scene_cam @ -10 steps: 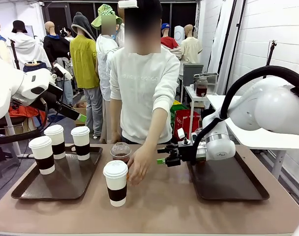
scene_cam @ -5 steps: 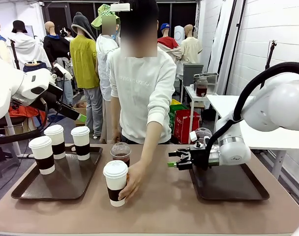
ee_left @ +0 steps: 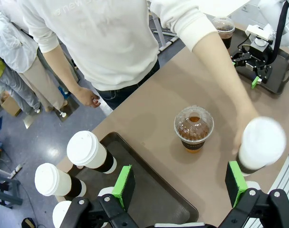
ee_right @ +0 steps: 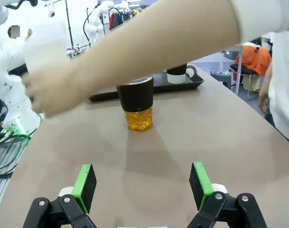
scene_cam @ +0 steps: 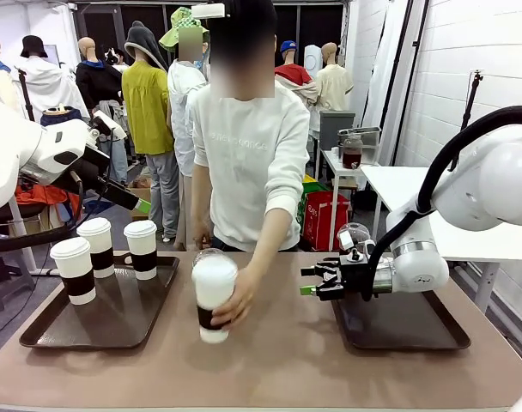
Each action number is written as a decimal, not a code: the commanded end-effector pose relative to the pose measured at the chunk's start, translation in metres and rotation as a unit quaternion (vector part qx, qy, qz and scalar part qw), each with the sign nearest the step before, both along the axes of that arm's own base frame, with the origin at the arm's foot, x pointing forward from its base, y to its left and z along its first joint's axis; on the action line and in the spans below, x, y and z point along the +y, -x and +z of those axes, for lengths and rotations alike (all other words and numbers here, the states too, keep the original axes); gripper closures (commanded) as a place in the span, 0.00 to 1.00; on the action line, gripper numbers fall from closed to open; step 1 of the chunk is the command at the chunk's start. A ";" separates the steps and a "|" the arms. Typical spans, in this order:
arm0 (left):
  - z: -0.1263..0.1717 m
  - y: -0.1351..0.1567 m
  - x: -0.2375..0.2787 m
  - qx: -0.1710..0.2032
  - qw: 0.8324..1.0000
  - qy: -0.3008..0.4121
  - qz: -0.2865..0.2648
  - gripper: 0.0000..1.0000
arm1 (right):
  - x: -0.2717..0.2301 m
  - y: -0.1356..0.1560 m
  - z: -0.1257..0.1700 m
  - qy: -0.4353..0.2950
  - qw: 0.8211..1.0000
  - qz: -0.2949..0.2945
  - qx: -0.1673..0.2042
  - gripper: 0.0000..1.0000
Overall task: Distribute the coffee onto the tray.
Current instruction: Pick up another iced Americano from the middle of the table and place it on the right Handle tray.
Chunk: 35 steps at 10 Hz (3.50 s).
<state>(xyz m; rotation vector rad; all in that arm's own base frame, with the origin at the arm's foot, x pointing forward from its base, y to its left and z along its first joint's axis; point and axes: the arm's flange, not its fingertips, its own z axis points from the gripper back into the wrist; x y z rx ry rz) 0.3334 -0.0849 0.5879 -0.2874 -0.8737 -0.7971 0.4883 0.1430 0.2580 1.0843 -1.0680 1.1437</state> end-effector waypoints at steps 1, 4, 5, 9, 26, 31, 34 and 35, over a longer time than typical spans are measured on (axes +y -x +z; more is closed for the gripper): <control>0.000 0.000 0.001 0.001 1.000 0.003 0.000 0.00 | -0.003 0.006 0.002 0.004 1.000 0.010 -0.005 0.00; 0.000 0.000 0.001 0.001 1.000 0.003 0.000 0.00 | 0.000 0.000 0.000 0.002 1.000 0.003 -0.001 0.00; 0.000 0.000 0.001 0.001 1.000 0.003 0.000 0.00 | 0.000 0.000 0.000 0.002 1.000 0.003 -0.001 0.00; 0.000 0.000 0.001 0.001 1.000 0.003 0.000 0.00 | 0.011 -0.002 0.001 -0.002 1.000 -0.003 -0.001 0.00; 0.000 0.000 0.001 0.001 1.000 0.003 0.000 0.00 | 0.144 -0.040 -0.014 -0.007 0.998 0.054 -0.015 0.00; 0.000 0.000 0.001 0.001 1.000 0.003 0.000 0.00 | 0.151 -0.045 -0.016 -0.012 0.998 0.061 -0.008 0.00; 0.000 0.000 0.001 0.001 1.000 0.003 0.000 0.00 | 0.167 -0.051 -0.022 -0.022 0.997 0.068 -0.006 0.00; 0.000 0.000 0.001 0.001 1.000 0.003 0.000 0.00 | 0.172 -0.053 -0.024 -0.025 0.997 0.073 -0.006 0.00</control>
